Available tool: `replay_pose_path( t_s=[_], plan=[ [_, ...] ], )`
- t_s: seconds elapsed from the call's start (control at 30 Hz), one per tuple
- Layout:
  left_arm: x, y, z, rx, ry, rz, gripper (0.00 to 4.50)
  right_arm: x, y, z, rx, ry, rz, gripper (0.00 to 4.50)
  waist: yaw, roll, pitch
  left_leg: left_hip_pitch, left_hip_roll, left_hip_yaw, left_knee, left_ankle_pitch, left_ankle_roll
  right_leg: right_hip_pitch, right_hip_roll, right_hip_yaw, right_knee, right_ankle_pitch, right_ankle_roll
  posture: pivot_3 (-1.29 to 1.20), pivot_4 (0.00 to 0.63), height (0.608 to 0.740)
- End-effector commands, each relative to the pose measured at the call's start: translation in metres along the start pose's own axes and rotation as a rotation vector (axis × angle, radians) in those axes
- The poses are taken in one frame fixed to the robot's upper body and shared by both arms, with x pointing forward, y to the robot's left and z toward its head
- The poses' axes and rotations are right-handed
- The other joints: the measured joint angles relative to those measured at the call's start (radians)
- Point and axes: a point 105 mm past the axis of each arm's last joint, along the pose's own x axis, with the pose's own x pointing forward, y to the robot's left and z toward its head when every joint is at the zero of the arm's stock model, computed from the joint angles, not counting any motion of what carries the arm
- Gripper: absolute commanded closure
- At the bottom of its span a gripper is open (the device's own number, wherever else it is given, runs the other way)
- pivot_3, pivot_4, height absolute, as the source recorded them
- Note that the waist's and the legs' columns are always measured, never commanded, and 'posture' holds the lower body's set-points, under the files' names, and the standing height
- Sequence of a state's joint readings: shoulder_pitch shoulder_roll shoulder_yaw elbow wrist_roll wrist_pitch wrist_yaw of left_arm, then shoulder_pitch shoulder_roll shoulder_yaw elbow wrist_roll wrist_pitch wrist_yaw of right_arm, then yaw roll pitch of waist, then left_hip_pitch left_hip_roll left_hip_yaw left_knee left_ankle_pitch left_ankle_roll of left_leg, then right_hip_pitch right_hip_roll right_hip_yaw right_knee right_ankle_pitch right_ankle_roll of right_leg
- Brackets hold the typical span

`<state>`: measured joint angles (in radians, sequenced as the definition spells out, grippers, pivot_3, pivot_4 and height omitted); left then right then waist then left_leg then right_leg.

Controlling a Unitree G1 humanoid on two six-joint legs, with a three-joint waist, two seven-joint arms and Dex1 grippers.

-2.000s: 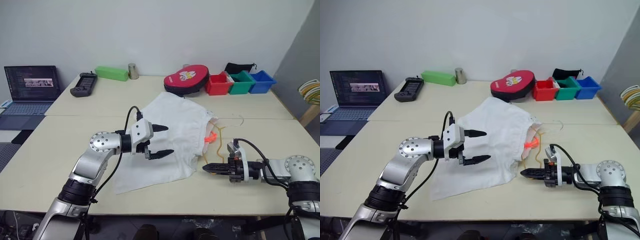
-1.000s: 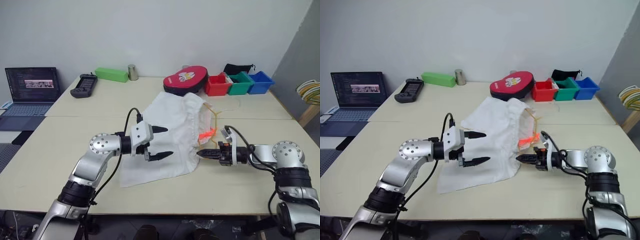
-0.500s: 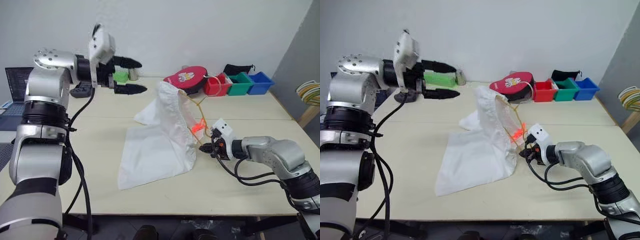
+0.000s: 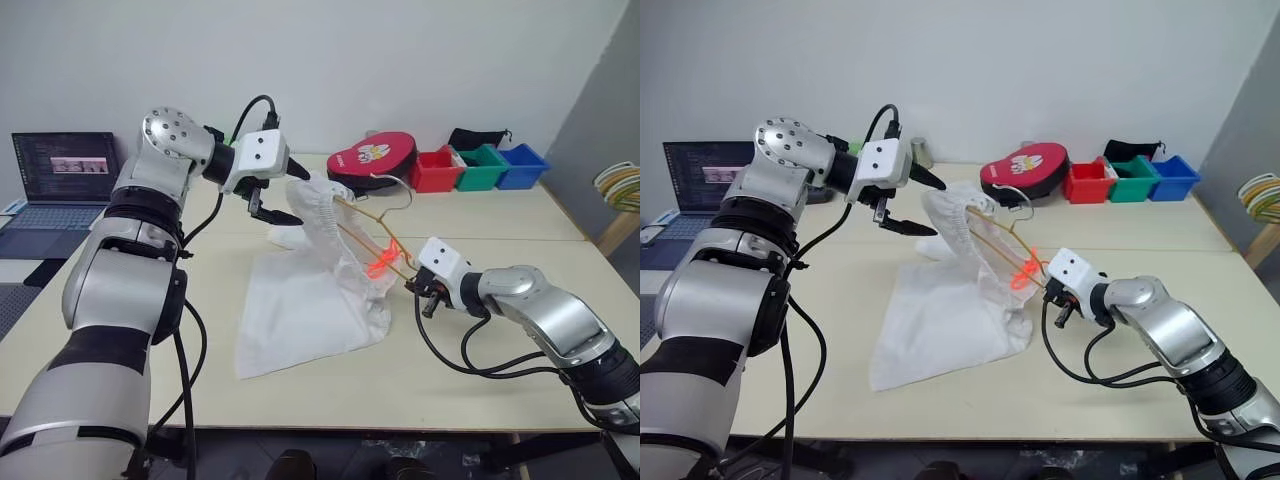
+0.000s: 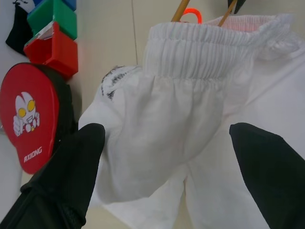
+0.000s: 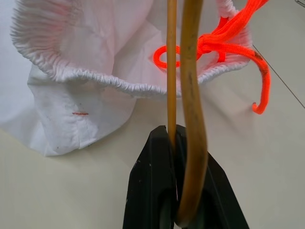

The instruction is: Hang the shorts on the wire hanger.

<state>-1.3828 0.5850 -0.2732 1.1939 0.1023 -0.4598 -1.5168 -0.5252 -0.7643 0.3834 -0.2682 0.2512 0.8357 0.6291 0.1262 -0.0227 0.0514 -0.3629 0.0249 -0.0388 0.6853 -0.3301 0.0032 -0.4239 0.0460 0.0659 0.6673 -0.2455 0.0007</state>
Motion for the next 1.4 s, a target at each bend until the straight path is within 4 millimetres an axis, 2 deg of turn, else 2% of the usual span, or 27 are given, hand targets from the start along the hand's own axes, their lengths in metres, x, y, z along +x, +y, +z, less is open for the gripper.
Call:
replay_pose_path(
  t_s=[0.03,0.3,0.37,0.5,0.9,1.0,1.1,1.3,1.4],
  plan=[
    [0.001,0.003,0.001,0.078,0.048,0.004,0.03,-0.006,-0.001,0.022,-0.099,-0.062,-0.042,4.50,-0.002,0.000,0.000,0.000,0.000,0.000,0.000,0.000,0.000,0.000,0.000,0.000,0.000,0.000,0.000,0.21,0.000,0.740],
    [0.023,0.005,-0.005,0.124,0.083,0.064,0.03,-0.009,-0.002,0.031,-0.242,-0.059,-0.101,4.50,0.003,0.000,0.000,0.000,0.000,-0.001,0.007,0.000,0.000,0.000,0.000,0.000,0.006,-0.001,0.000,0.20,0.000,0.740],
    [0.029,0.003,-0.004,0.109,0.060,0.064,0.40,-0.009,-0.003,0.033,-0.266,-0.058,-0.114,4.50,0.002,0.000,0.000,0.000,0.000,0.000,0.008,0.000,0.000,0.000,0.000,0.000,0.007,-0.001,0.000,0.20,0.000,0.740],
    [0.029,-0.005,-0.014,0.134,0.111,0.020,1.23,-0.009,-0.006,0.038,-0.269,-0.069,-0.137,4.50,-0.002,0.000,0.000,0.000,0.000,0.000,0.009,0.000,0.000,0.000,0.000,0.000,0.010,-0.001,-0.001,0.19,0.000,0.740],
    [0.032,-0.005,-0.011,0.149,0.093,0.040,3.78,-0.009,-0.002,0.039,-0.288,-0.069,-0.151,4.50,-0.007,0.000,0.000,0.000,0.000,-0.001,0.010,0.000,0.000,0.000,0.000,-0.001,0.011,-0.002,-0.002,0.19,0.000,0.740],
    [0.032,-0.006,-0.012,0.150,0.088,0.035,4.22,-0.008,-0.001,0.039,-0.279,-0.071,-0.149,4.50,-0.009,0.000,0.000,0.000,0.000,-0.001,0.010,0.000,0.000,0.000,0.000,-0.001,0.012,-0.002,-0.002,0.19,0.000,0.740],
    [0.032,-0.007,-0.013,0.150,0.087,0.033,4.38,-0.008,0.000,0.039,-0.272,-0.072,-0.146,4.50,-0.012,0.000,0.000,0.000,0.000,-0.001,0.010,0.000,0.000,0.000,0.000,-0.001,0.012,-0.002,-0.002,0.19,0.000,0.740],
    [0.037,-0.010,-0.013,0.130,0.056,0.038,4.39,-0.009,0.002,0.044,-0.247,-0.100,-0.131,4.50,-0.016,0.000,0.000,0.000,0.000,-0.002,0.010,0.000,0.000,0.000,0.000,-0.001,0.012,-0.002,-0.002,0.18,0.000,0.740],
    [0.039,-0.018,-0.015,0.110,0.020,0.027,4.39,-0.013,0.001,0.043,-0.227,-0.098,-0.120,3.87,-0.019,0.001,0.000,0.001,0.000,-0.002,0.010,0.000,0.000,0.000,0.000,-0.002,0.013,-0.002,-0.002,0.18,0.000,0.740]
  ],
)
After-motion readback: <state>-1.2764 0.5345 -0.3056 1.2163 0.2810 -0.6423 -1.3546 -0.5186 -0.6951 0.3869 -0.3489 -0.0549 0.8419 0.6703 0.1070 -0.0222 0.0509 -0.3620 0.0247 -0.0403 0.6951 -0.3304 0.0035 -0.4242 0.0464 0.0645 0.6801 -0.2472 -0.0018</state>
